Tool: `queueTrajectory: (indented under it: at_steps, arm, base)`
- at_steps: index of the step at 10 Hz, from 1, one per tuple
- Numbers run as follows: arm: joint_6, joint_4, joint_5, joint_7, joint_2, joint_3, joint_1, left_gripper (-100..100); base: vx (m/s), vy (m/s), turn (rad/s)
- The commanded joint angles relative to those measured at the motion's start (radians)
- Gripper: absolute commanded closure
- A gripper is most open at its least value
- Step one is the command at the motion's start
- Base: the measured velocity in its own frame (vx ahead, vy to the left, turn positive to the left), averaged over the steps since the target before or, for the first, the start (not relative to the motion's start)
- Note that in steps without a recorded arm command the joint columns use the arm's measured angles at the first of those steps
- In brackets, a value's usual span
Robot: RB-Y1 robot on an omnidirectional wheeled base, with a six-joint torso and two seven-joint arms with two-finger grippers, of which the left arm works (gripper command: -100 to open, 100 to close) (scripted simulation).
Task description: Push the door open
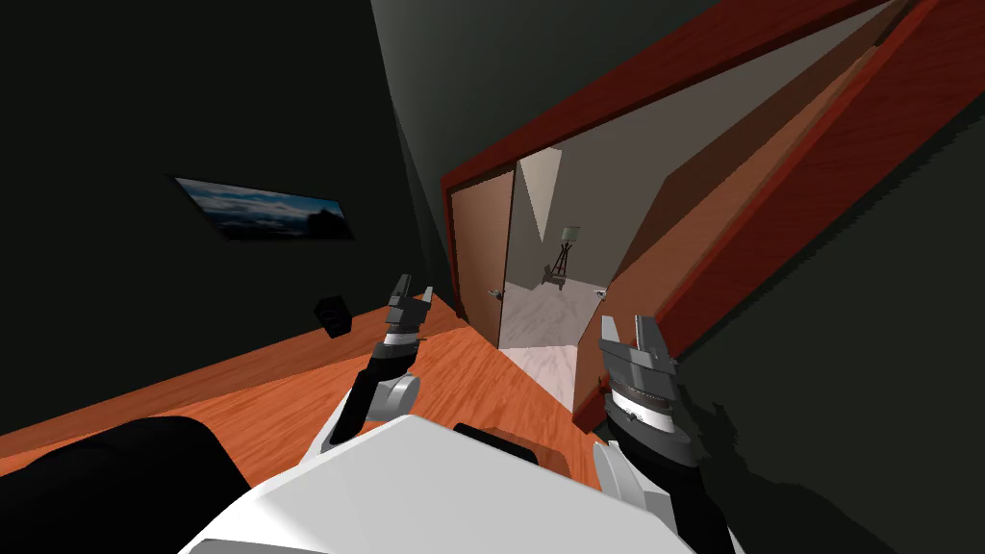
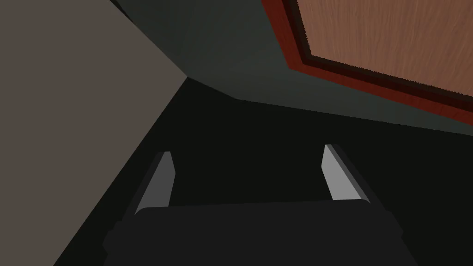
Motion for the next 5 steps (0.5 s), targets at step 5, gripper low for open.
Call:
queueTrajectory:
  at_steps: [5]
  arm:
    - [-0.027, 0.113, -0.007, -0.003, 0.032, -0.023, -0.022, -100]
  base:
    - [0.089, 0.039, -0.058]
